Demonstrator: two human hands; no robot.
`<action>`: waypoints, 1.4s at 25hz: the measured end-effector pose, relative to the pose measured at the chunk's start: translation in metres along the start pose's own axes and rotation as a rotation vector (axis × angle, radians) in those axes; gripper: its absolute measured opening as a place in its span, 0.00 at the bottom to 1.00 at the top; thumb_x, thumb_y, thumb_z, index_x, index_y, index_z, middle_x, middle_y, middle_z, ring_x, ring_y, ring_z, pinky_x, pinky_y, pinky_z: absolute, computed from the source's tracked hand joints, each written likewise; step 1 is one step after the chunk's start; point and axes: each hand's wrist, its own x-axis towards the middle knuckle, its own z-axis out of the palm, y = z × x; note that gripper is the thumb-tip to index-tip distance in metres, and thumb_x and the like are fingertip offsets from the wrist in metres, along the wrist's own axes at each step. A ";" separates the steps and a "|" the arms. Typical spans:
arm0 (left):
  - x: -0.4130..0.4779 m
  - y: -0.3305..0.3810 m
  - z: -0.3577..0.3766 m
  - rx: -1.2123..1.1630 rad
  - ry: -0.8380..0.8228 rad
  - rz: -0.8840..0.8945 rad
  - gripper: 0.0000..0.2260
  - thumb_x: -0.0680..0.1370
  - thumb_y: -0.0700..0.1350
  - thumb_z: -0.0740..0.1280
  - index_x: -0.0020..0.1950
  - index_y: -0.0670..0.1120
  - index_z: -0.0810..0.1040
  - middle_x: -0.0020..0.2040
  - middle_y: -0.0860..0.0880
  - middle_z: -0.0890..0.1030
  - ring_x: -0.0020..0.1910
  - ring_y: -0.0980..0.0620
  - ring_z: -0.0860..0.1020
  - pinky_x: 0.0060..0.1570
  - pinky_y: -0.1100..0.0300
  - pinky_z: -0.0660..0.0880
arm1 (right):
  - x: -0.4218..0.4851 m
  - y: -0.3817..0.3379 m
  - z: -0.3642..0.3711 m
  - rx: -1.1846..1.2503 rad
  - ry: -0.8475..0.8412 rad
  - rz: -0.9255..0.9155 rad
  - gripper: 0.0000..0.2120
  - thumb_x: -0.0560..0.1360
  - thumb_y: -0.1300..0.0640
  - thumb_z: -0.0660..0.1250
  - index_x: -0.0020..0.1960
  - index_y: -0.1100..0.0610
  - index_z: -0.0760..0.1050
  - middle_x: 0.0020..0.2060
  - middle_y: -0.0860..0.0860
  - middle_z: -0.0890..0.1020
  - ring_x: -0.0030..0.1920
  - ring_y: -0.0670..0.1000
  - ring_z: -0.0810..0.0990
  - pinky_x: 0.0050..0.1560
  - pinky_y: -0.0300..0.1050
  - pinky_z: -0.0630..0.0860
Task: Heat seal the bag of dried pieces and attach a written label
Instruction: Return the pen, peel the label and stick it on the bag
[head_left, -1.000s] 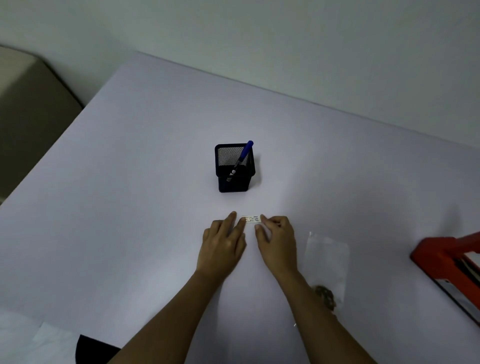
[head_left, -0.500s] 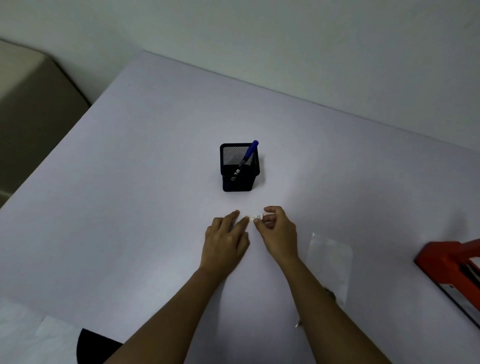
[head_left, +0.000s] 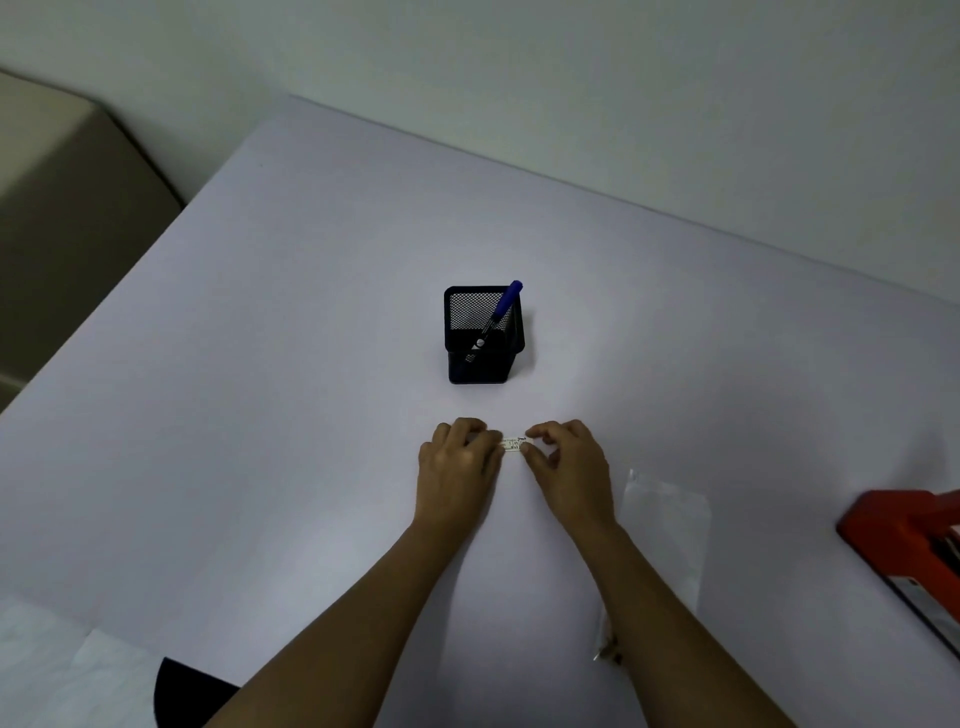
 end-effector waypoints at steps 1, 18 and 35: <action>0.000 -0.001 0.001 0.015 0.001 0.023 0.06 0.71 0.42 0.69 0.46 0.44 0.83 0.46 0.45 0.82 0.41 0.44 0.79 0.35 0.53 0.72 | 0.001 0.001 0.000 -0.001 0.000 0.001 0.08 0.74 0.55 0.68 0.53 0.54 0.78 0.50 0.53 0.77 0.43 0.51 0.77 0.42 0.39 0.72; 0.008 0.003 -0.004 -0.038 -0.069 -0.013 0.06 0.72 0.39 0.71 0.48 0.41 0.82 0.45 0.42 0.80 0.42 0.43 0.79 0.39 0.50 0.74 | 0.006 0.006 -0.003 -0.089 -0.042 -0.093 0.09 0.75 0.52 0.66 0.53 0.53 0.78 0.53 0.51 0.73 0.44 0.47 0.74 0.39 0.39 0.69; 0.003 -0.005 -0.010 0.036 -0.092 0.115 0.10 0.74 0.47 0.63 0.43 0.46 0.84 0.45 0.47 0.83 0.39 0.46 0.80 0.36 0.56 0.71 | 0.000 0.015 -0.006 -0.158 -0.018 -0.278 0.09 0.76 0.52 0.64 0.52 0.55 0.79 0.46 0.52 0.77 0.40 0.51 0.77 0.35 0.45 0.75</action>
